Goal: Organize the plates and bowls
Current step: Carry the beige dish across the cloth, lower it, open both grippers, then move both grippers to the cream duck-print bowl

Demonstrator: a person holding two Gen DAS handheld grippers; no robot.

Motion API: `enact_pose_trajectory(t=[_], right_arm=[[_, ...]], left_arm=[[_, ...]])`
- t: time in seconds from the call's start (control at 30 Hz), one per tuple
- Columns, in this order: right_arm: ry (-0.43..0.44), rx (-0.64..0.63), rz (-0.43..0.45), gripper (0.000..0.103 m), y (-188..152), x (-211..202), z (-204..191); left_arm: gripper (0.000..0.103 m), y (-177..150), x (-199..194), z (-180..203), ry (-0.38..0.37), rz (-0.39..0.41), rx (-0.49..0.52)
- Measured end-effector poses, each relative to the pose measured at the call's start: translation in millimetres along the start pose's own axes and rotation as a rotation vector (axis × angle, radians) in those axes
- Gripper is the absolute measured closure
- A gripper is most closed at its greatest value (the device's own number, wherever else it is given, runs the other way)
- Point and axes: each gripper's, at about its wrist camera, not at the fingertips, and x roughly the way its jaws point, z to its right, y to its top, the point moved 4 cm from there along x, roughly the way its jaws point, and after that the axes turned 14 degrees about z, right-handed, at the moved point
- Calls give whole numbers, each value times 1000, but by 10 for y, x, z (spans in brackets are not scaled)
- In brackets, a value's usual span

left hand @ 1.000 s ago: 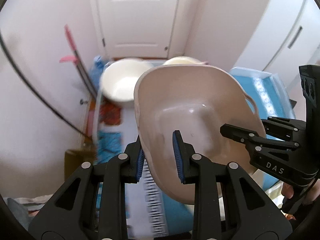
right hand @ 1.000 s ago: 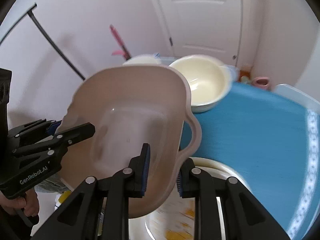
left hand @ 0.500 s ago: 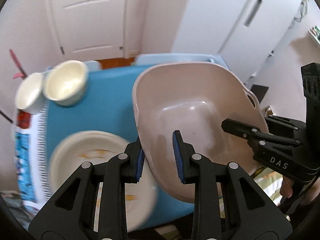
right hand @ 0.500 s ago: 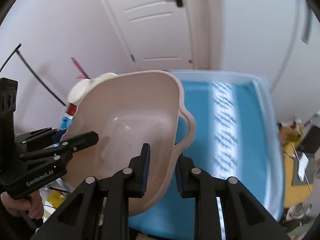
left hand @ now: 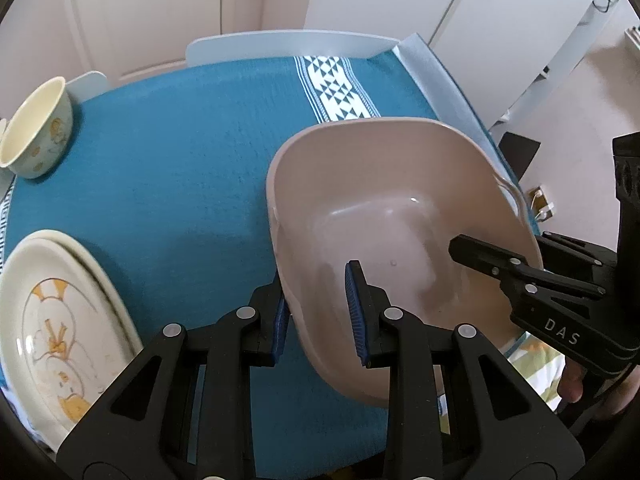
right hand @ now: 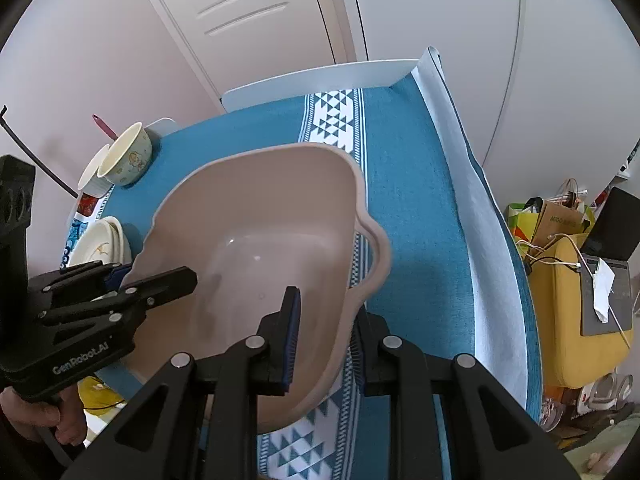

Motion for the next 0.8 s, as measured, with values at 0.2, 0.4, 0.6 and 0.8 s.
enact_pose_trajectory(t=[0.2, 0.4, 0.6, 0.8], right_arm=[[19, 9, -18, 82, -83, 107, 98], [37, 40, -22, 82, -103, 149, 146], [23, 74, -11, 50, -75, 137, 213], [13, 95, 28, 49, 8, 11, 242]], left_arm=[[79, 10, 78, 1, 11, -16, 8], [79, 8, 130, 29, 35, -36, 26], [14, 10, 112, -8, 68, -13, 29], [14, 50, 46, 6, 67, -6, 60]])
